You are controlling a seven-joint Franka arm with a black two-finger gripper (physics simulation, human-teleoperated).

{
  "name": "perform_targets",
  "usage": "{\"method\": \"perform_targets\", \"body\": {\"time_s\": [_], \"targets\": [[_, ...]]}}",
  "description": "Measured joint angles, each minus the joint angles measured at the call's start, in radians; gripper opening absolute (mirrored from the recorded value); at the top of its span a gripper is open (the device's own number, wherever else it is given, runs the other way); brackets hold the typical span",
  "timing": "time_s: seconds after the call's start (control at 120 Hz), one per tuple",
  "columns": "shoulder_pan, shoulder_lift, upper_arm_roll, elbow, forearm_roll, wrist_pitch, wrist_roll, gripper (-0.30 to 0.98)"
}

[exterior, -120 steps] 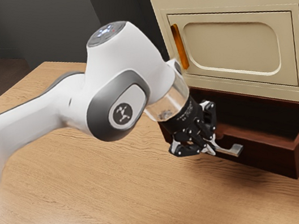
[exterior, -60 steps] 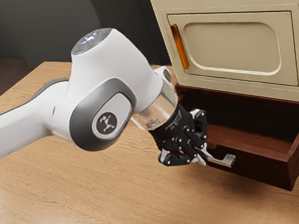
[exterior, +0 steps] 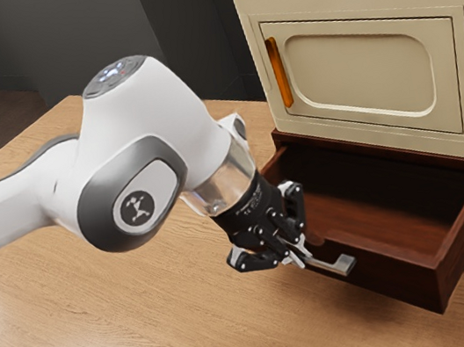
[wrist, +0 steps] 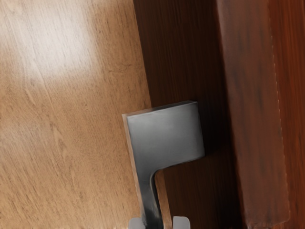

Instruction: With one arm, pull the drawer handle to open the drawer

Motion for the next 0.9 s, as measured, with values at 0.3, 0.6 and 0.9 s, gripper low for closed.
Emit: {"method": "perform_targets", "body": {"time_s": [0.3, 0.6, 0.9], "targets": [[0.000, -0.016, -0.009, -0.024, 0.000, 0.003, -0.003, -0.10], [-0.003, -0.049, -0.017, -0.055, 0.000, 0.004, -0.007, -0.10], [-0.004, -0.055, -0.017, -0.061, 0.000, 0.004, -0.011, -0.04]]}}
